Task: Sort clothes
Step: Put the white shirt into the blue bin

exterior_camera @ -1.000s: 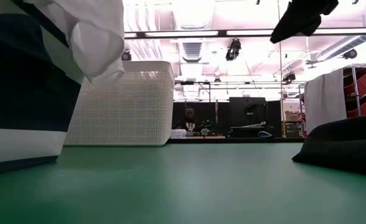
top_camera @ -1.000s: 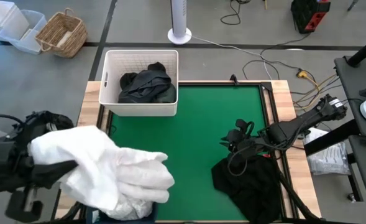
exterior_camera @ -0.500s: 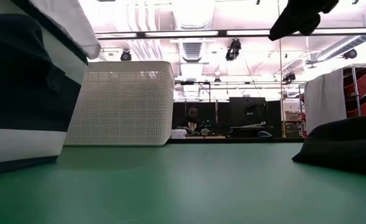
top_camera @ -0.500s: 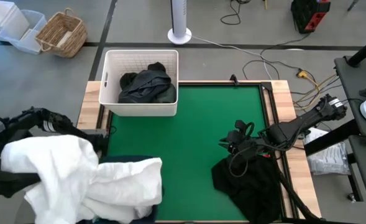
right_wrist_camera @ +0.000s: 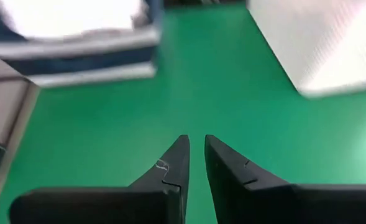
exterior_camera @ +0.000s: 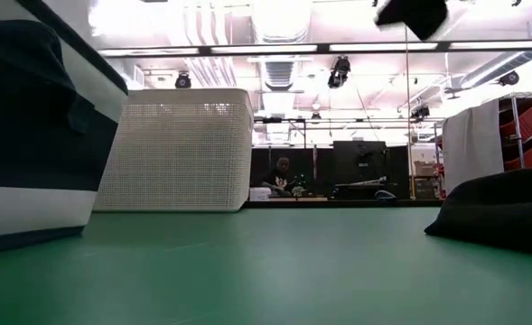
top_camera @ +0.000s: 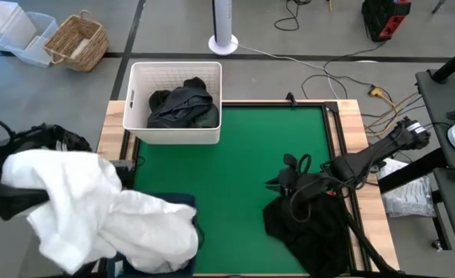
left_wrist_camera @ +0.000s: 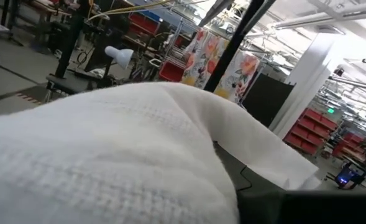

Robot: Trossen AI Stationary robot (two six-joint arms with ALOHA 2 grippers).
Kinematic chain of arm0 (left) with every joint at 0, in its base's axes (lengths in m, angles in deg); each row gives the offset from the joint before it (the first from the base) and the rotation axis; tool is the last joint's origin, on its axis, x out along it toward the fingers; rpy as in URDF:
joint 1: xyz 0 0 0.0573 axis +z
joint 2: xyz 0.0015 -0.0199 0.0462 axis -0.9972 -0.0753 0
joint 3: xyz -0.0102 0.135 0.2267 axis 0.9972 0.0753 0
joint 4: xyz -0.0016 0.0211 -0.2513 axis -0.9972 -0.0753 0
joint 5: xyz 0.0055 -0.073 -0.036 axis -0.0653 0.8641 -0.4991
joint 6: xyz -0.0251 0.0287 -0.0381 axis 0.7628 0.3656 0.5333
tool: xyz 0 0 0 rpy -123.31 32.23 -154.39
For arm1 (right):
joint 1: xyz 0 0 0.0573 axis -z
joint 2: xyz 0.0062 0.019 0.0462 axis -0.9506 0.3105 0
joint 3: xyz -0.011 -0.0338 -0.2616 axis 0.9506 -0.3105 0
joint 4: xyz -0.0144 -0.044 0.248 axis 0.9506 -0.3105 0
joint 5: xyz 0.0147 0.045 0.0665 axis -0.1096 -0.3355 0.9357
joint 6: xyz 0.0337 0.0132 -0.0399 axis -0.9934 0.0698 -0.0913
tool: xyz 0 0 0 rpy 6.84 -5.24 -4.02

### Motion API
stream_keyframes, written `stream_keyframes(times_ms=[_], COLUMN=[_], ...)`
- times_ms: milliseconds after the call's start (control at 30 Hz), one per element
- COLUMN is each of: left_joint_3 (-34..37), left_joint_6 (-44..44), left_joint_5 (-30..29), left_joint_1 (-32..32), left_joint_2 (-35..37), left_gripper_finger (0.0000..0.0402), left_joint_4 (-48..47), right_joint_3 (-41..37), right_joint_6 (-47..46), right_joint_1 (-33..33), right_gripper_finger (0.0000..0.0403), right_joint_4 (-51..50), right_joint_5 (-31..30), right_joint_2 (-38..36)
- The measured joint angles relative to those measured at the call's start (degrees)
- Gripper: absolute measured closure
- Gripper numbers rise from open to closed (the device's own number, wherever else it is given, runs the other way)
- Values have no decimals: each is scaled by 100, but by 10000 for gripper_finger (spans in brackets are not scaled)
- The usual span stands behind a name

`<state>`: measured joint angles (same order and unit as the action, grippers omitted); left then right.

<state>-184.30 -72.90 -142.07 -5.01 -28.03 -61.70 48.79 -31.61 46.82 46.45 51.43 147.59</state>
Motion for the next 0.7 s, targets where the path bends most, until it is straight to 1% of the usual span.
stream_keyframes(times_ms=[167,267,333,433,533,700], left_joint_3=[19,42,42,42,44,51], left_joint_6=[-5,-10,64,635,1386,2553], left_joint_5=[1,2,10,13,19,32], left_joint_1=[-2,8,96,312,496,820], left_joint_2=[14,-20,-43,-97,-179,-427], left_gripper_finger=[401,401,401,401,401,401], left_joint_4=[-180,-378,-670,-1236,-1873,-2906], right_joint_3=[-48,-49,19,221,423,723], right_joint_6=[676,926,1053,1101,1107,1101], right_joint_1=[-53,-37,-14,-13,-16,-16], right_gripper_finger=[390,393,393,393,393,393], right_joint_4=[1587,2384,2728,2788,2682,2126], right_joint_5=[206,421,520,566,580,593], right_joint_2=[326,682,934,1257,1456,1559])
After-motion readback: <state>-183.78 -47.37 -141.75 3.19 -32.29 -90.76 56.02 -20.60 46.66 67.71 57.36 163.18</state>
